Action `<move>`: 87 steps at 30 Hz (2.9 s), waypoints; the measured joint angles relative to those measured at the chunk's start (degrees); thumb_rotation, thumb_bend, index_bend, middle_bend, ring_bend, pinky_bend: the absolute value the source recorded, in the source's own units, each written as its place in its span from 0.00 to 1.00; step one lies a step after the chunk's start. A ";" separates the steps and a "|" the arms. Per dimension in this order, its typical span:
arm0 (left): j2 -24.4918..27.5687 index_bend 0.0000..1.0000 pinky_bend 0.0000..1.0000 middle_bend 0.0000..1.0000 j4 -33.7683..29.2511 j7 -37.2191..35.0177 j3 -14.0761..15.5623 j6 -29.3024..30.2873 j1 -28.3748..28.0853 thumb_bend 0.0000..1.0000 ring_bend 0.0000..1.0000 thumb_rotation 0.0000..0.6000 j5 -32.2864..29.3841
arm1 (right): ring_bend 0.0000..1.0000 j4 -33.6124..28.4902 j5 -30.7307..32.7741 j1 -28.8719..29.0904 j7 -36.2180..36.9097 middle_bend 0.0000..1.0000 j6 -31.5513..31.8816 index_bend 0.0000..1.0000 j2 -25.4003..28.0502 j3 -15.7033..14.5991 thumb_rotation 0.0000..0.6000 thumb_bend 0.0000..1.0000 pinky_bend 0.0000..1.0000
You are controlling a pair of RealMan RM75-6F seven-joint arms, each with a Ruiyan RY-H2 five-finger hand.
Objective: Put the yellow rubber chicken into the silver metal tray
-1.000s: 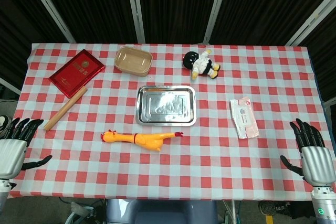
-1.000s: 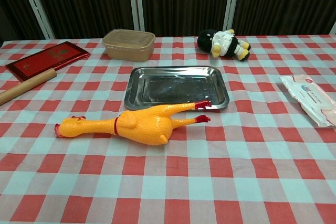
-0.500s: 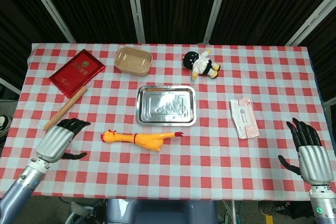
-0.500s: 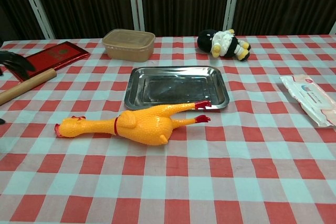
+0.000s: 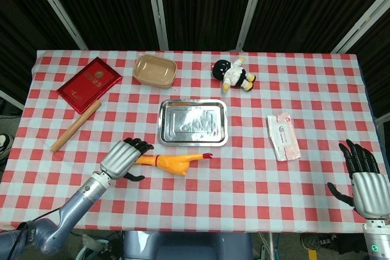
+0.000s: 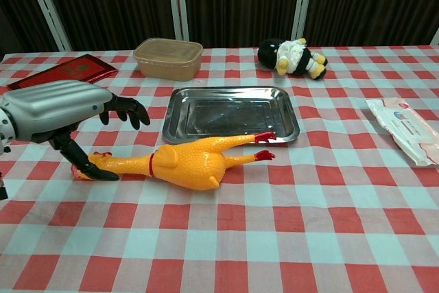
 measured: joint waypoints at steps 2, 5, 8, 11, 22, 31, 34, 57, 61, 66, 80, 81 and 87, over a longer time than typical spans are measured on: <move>-1.01 0.23 0.33 0.27 0.45 1.35 -0.35 -0.39 -0.59 0.10 0.23 1.00 -1.91 | 0.00 0.14 0.17 -0.13 0.18 0.00 0.05 0.00 0.00 0.01 1.00 0.24 0.09; -2.09 0.24 0.33 0.27 1.12 2.80 -0.54 -1.20 -1.38 0.10 0.23 1.00 -4.28 | 0.00 0.33 0.30 -0.24 0.39 0.00 0.09 0.00 -0.04 0.03 1.00 0.24 0.09; -3.06 0.25 0.33 0.28 1.83 3.84 -0.50 -1.86 -2.06 0.12 0.24 1.00 -6.14 | 0.00 0.47 0.30 -0.30 0.55 0.00 0.11 0.00 -0.07 0.03 1.00 0.24 0.09; -4.18 0.27 0.34 0.30 2.65 4.71 -0.35 -2.24 -2.60 0.16 0.26 1.00 -7.74 | 0.00 0.65 0.37 -0.34 0.73 0.00 0.08 0.00 -0.16 0.04 1.00 0.24 0.09; -9.67 0.30 0.36 0.33 6.78 7.22 0.06 -1.82 -5.00 0.18 0.28 1.00 -12.39 | 0.00 1.41 0.72 -0.64 1.53 0.00 0.23 0.00 -0.34 0.22 1.00 0.24 0.09; -10.82 0.34 0.39 0.37 7.54 7.50 0.71 -1.85 -6.34 0.28 0.31 1.00 -13.93 | 0.00 1.72 1.24 -1.28 2.12 0.00 0.82 0.00 -0.39 0.36 1.00 0.24 0.09; -11.07 0.34 0.39 0.37 7.70 7.60 0.84 -1.77 -6.52 0.28 0.31 1.00 -14.14 | 0.00 1.72 1.32 -1.41 2.20 0.00 0.98 0.00 -0.37 0.41 1.00 0.23 0.09; -12.98 0.59 0.53 0.60 9.72 -0.55 1.42 3.91 -6.56 0.56 0.52 1.00 -7.00 | 0.00 1.81 0.45 -2.12 3.05 0.00 2.19 0.00 -0.30 0.52 1.00 0.24 0.09; -12.25 0.61 0.56 0.62 10.10 -4.67 1.26 5.88 -6.90 0.59 0.55 1.00 -2.37 | 0.00 1.24 -0.56 -2.05 3.55 0.00 2.61 0.00 0.27 0.41 1.00 0.24 0.09; -11.15 0.63 0.58 0.64 10.00 -7.00 0.62 7.23 -7.89 0.59 0.56 1.00 0.94 | 0.00 -0.09 -2.21 -1.83 4.77 0.00 3.10 0.00 1.47 0.24 1.00 0.24 0.09; -5.72 0.63 0.58 0.65 4.05 -3.26 -4.94 7.83 -13.20 0.59 0.57 1.00 5.15 | 0.00 -8.49 -11.76 2.82 18.82 0.00 0.06 0.00 8.52 -1.85 1.00 0.24 0.09; -5.47 0.63 0.58 0.65 3.56 -2.40 -5.44 7.53 -13.59 0.59 0.57 1.00 4.86 | 0.00 -9.52 -12.72 3.69 20.17 0.00 -0.71 0.00 9.25 -2.07 1.00 0.24 0.09; -4.57 0.64 0.58 0.65 -0.40 2.85 -8.60 5.23 -16.25 0.59 0.57 1.00 1.24 | 0.00 -13.91 -14.93 8.01 24.03 0.00 -5.54 0.00 11.14 -2.57 1.00 0.24 0.09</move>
